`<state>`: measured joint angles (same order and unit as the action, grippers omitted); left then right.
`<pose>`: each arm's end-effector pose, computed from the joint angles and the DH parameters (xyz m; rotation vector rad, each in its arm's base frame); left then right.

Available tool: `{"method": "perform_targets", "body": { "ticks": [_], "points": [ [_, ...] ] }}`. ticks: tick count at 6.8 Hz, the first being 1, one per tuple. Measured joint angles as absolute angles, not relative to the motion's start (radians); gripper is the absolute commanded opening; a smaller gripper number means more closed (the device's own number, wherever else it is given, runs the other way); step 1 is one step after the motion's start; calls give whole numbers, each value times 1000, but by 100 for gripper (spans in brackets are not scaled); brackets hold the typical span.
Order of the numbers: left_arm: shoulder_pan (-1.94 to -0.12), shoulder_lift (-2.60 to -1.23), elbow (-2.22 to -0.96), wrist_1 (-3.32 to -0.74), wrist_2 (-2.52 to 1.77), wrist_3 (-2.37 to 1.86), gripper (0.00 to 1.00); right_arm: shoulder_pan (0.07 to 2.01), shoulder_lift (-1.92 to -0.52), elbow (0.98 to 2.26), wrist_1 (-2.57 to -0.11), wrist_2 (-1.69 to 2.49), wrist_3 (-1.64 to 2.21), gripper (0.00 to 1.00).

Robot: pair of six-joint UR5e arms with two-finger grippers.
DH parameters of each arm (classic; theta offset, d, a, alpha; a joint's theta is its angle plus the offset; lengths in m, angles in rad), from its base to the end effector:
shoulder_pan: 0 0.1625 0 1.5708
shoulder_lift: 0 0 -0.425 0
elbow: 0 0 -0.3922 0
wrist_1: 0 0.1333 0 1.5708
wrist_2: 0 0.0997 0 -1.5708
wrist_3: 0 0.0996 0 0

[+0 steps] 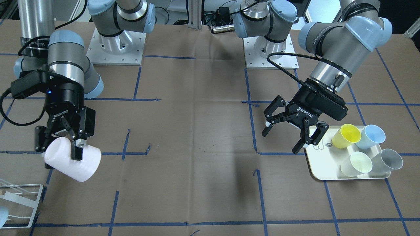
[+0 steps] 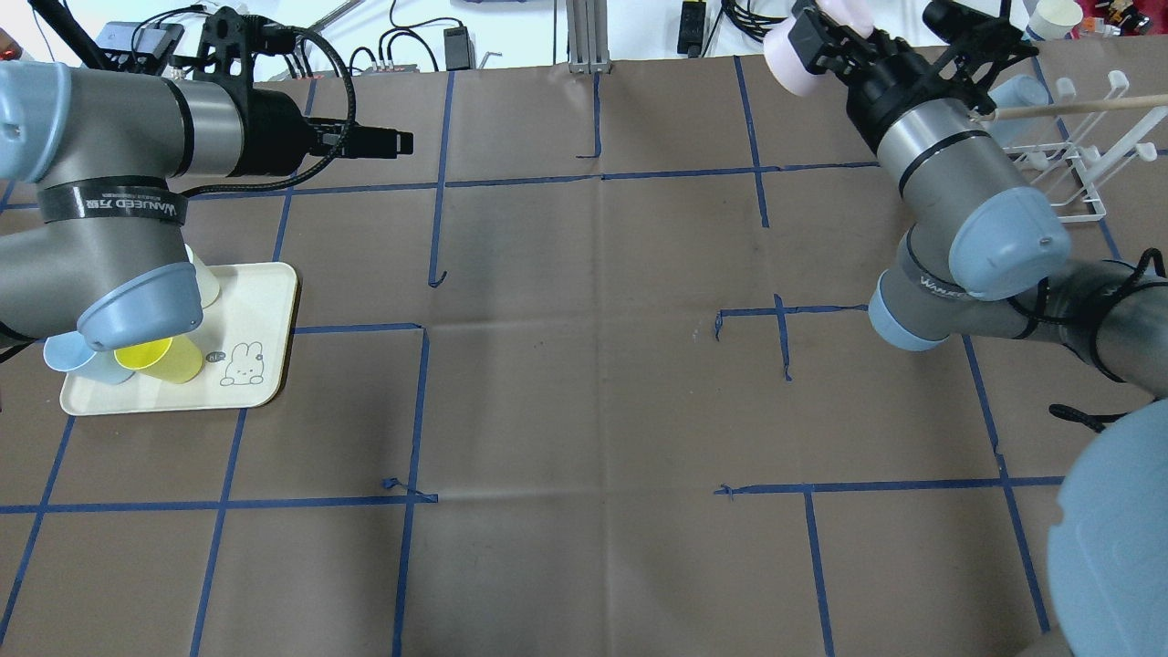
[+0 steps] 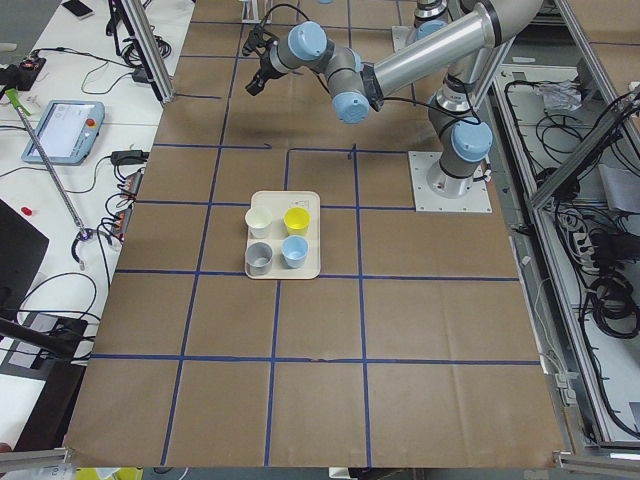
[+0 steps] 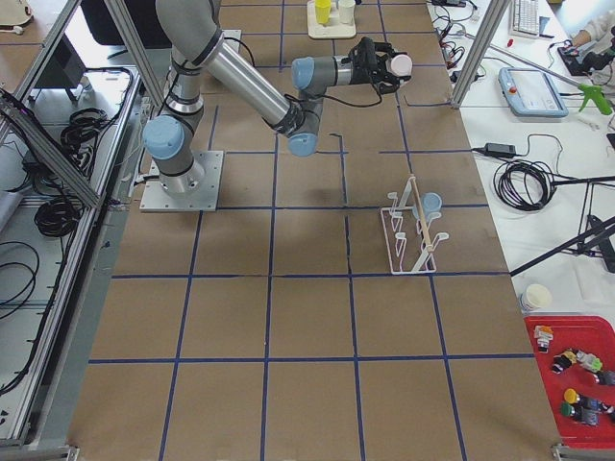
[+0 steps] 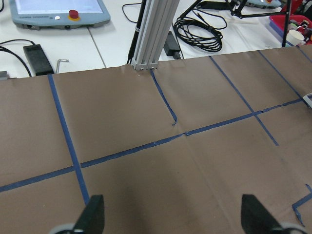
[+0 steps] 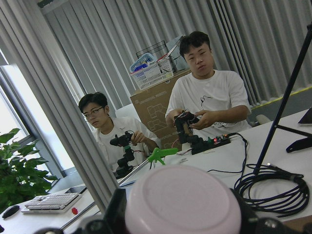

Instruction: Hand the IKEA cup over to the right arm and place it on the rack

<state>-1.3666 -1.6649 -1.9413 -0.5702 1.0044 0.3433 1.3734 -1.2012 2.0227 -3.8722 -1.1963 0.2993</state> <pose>-0.0776 -0.5463 0.3885 -0.3881 -2.5805 0.8923 0.0641 -0.5452 0.3625 0.1610 2.0848 -1.8589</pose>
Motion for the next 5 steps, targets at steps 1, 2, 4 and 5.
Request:
{"method": "perform_targets", "body": {
  "ticks": [1,2,4,5],
  "points": [
    [-1381,-1663,-1939,-585,1057,324,100,1315,-1203,2023,-3873,-1194,171,50],
    [-1415,-1662,-1919,-627,1134,303,100,1252,-1206,2022,-3874,-1193,60,50],
    [-1485,-1660,-1781,-865,1284,236,100,1097,-1219,2017,-3872,-1149,-67,47],
    [-1496,-1657,-1711,-1009,1333,220,100,1021,-1221,2011,-3871,-1097,-114,47]
  ]
}}
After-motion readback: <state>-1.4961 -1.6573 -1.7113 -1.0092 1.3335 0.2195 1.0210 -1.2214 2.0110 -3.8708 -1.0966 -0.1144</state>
